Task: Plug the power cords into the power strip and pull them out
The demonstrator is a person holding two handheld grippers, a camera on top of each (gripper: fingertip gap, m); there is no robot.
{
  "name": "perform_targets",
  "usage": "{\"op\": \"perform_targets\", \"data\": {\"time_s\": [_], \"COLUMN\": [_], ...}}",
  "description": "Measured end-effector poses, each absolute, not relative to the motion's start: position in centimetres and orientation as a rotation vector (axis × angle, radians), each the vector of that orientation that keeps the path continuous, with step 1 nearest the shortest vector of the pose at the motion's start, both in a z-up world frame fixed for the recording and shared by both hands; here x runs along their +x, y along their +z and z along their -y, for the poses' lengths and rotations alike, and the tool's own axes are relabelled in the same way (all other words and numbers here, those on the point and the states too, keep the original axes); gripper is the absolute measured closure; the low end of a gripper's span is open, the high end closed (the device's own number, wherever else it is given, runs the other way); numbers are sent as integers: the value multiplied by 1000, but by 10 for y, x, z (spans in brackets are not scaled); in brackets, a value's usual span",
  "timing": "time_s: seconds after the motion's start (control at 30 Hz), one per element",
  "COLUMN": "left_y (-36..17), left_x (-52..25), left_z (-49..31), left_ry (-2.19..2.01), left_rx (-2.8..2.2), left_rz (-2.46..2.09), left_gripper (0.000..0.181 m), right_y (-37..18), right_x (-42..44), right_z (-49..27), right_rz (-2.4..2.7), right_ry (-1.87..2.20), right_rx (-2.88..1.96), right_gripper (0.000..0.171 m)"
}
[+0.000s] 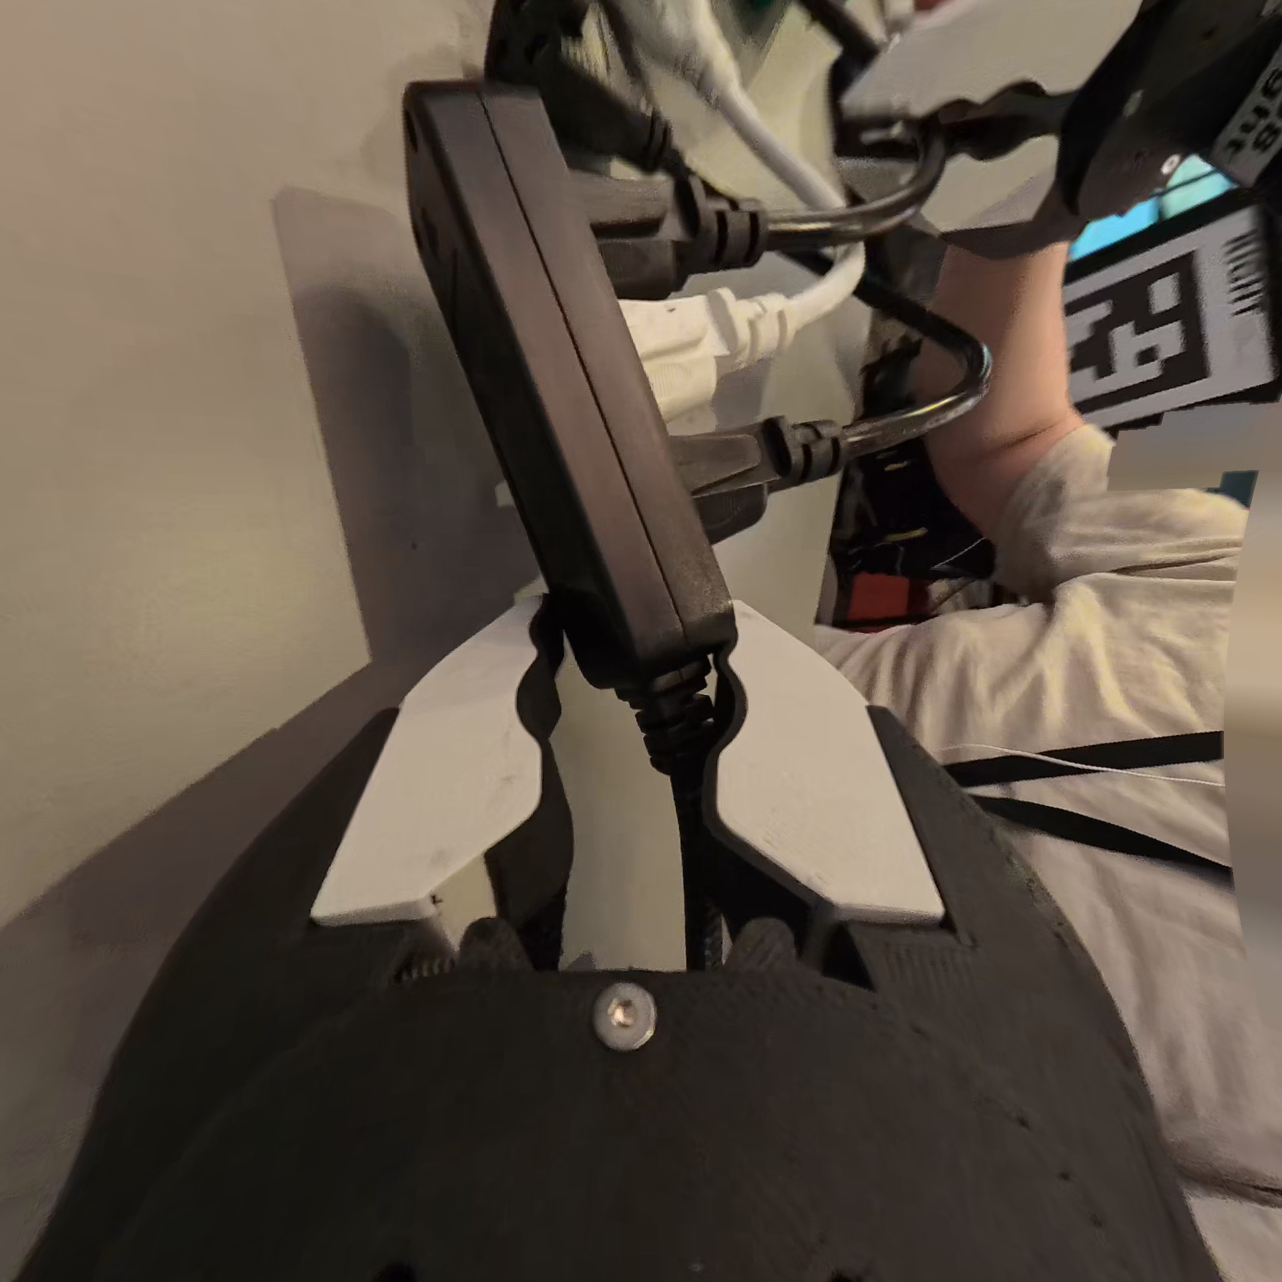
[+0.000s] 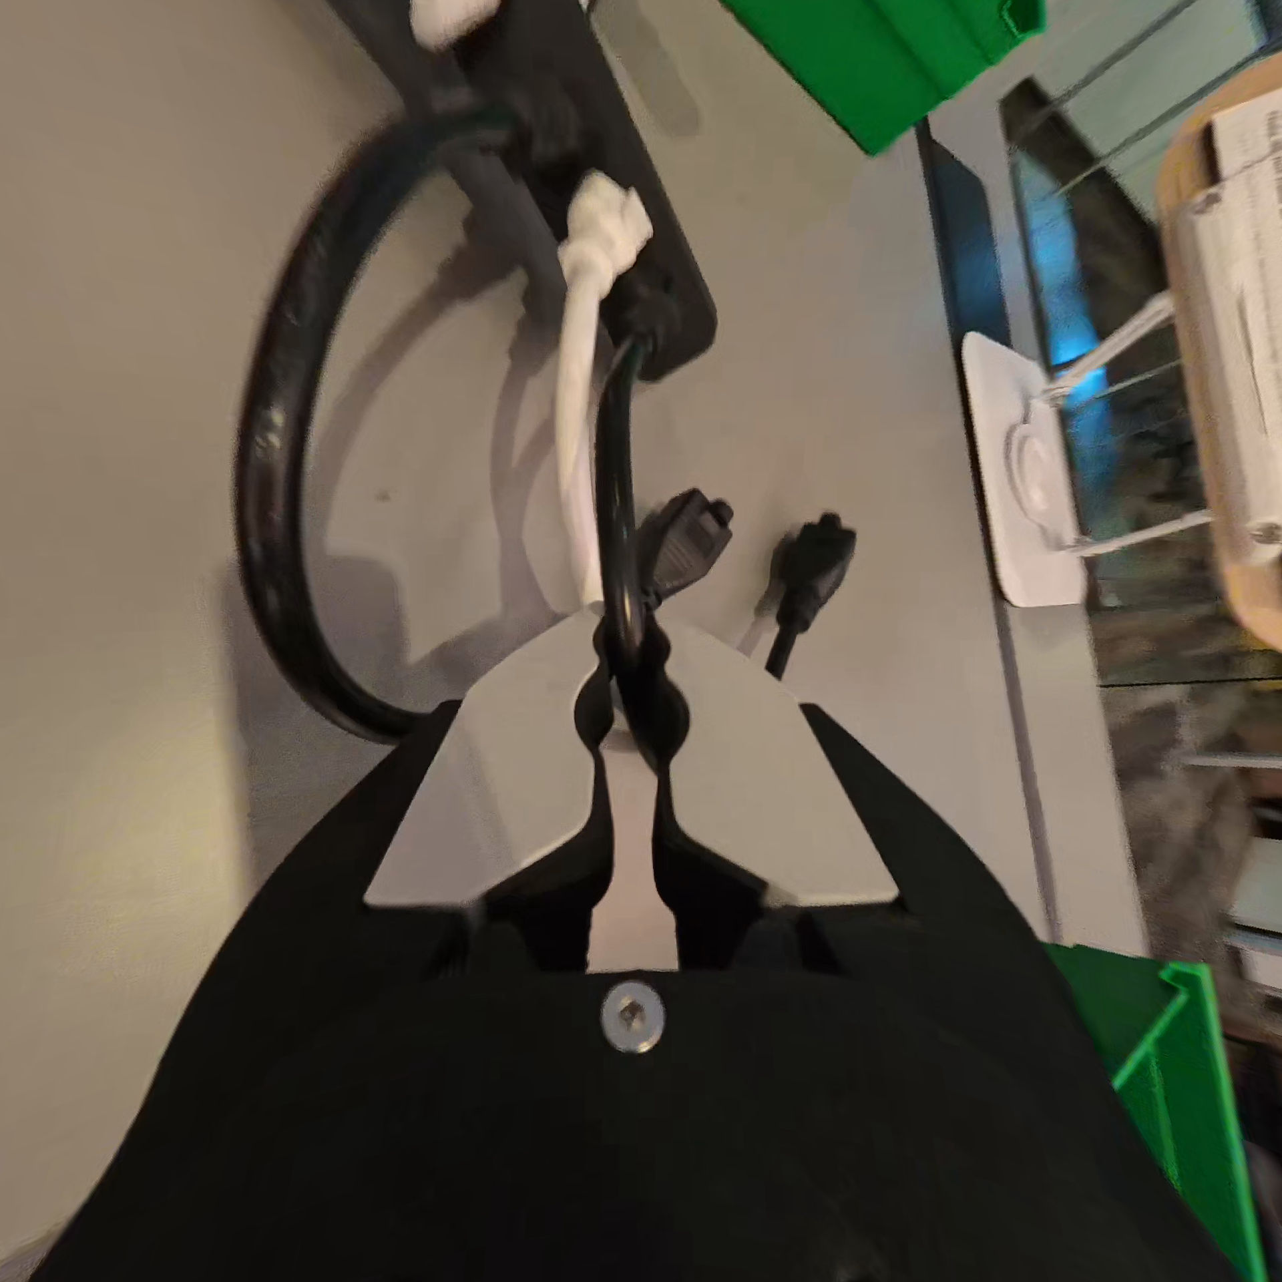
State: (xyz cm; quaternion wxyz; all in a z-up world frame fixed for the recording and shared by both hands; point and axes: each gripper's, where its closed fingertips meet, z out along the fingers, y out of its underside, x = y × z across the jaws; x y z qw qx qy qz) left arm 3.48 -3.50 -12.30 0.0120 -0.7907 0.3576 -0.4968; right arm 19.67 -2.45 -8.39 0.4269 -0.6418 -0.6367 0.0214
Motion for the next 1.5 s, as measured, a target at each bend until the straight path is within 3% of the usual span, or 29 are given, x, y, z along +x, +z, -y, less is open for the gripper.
{"op": "perform_targets", "data": {"time_s": [0.1, 0.27, 0.43, 0.53, 0.63, 0.87, 0.97, 1.17, 1.27, 1.37, 1.5], "left_y": [-108, -66, -76, -88, -91, -102, -103, -103, -103, -101, -103], "left_x": [37, 43, 71, 89, 101, 101, 102, 97, 91, 90, 86], "left_z": [20, -2, 11, -6, -20, -34, -37, -38, -38, -31, -38], "left_ry": [-1561, -1180, -900, -803, -907, -784, -722, -784, -819, -935, -808], "left_rx": [-2317, -1982, -1870, -1864, -1861, -1799, -1712, -1750, -1778, -1776, -1771], "left_rz": [-1053, -1131, -1340, -1379, -1383, -1449, -1446, -1439, -1448, -1455, -1501], "left_gripper": [141, 105, 92, 104, 148, 164, 164, 163, 161, 147, 156], "right_y": [-47, -34, -23, -19, -17, -12, 6, 54, 37, -6, -41], "right_x": [189, 192, 170, 155, 145, 133, 128, 140, 157, 162, 143], "right_z": [28, 47, 34, 17, 1, -22, -32, -24, -2, -3, -13], "right_rz": [1605, 1800, 1713, 1646, 1582, 1550, 1537, 1307, 1288, 1245, 1230], "right_ry": [138, 301, 527, 595, 649, 689, 693, 675, 637, 716, 790], "right_rx": [-1763, -2268, -2554, -2626, -2650, -2366, -2113, -1623, -1425, -1480, -1558], "right_gripper": [167, 168, 168, 168, 168, 162, 153, 152, 163, 164, 164]}}
